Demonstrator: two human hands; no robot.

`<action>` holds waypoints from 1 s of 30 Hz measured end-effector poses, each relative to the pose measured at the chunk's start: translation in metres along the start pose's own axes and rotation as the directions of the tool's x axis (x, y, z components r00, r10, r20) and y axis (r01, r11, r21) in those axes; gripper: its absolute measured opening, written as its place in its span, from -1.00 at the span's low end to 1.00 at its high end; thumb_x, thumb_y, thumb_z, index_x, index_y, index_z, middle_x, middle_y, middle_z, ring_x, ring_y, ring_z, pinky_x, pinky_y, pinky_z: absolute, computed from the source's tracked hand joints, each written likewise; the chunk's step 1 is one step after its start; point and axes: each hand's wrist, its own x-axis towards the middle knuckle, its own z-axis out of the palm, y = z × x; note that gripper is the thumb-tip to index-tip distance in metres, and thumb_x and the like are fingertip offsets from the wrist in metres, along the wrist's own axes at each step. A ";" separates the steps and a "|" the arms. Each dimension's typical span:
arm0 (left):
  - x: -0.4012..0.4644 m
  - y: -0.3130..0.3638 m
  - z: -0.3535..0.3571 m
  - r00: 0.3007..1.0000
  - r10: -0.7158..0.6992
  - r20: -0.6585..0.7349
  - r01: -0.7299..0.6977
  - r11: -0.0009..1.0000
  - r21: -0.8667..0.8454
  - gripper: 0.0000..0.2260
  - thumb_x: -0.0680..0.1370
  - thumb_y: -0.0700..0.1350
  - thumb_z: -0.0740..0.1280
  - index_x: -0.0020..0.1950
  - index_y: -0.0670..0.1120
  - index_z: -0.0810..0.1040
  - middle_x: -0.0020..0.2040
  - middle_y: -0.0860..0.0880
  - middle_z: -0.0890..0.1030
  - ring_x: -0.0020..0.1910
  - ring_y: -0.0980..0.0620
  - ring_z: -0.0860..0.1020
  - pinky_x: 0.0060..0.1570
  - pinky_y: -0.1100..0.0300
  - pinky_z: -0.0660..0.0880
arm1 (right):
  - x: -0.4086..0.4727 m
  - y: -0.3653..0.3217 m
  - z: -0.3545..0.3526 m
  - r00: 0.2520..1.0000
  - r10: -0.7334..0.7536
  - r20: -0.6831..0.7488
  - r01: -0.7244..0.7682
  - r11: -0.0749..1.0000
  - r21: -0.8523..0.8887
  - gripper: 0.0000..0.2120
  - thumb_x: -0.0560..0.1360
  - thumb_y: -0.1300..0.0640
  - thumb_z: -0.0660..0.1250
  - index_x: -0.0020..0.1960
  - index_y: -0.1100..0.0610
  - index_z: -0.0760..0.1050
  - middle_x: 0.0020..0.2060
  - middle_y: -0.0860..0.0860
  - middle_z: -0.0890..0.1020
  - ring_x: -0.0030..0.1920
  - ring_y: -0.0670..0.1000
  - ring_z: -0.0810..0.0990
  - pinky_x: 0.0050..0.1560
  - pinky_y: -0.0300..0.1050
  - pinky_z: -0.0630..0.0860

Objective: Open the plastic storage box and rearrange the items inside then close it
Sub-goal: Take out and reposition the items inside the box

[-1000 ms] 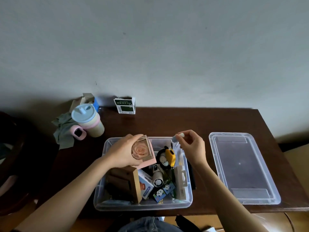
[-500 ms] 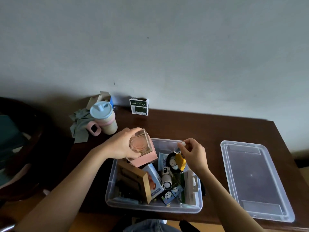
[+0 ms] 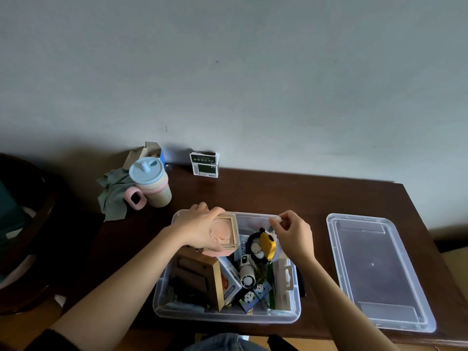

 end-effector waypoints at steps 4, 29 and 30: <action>0.008 0.020 -0.006 0.999 -0.034 0.031 0.026 0.973 0.231 -0.16 0.27 0.27 0.46 0.45 0.05 0.23 0.35 -0.08 0.20 0.32 -0.13 0.23 0.20 -0.07 0.29 | 0.000 0.008 -0.007 0.999 0.037 -0.039 -0.037 0.999 0.004 -0.83 0.47 -0.01 0.36 -0.22 0.05 0.50 -0.39 -0.06 0.59 -0.38 -0.07 0.52 -0.35 -0.14 0.47; 0.085 0.112 0.050 0.897 0.216 0.386 -0.365 0.854 0.371 -0.32 0.51 0.31 0.12 0.48 -0.11 0.29 0.58 -0.09 -0.06 0.54 -0.14 0.00 0.44 -0.07 0.13 | -0.002 0.031 -0.020 0.996 0.087 0.036 -0.086 0.996 -0.006 -0.86 0.46 -0.02 0.36 -0.24 -0.04 0.47 -0.31 -0.13 0.64 -0.33 -0.13 0.56 -0.28 -0.07 0.54; 0.085 0.112 0.050 0.897 0.233 0.375 -0.365 0.869 0.335 -0.30 0.51 0.33 0.11 0.46 -0.15 0.33 0.58 -0.07 -0.04 0.53 -0.12 0.03 0.43 -0.05 0.16 | -0.002 0.032 -0.020 0.996 0.085 0.040 -0.085 0.996 -0.012 -0.87 0.46 -0.02 0.38 -0.22 -0.03 0.47 -0.31 -0.12 0.63 -0.35 -0.13 0.55 -0.29 -0.08 0.53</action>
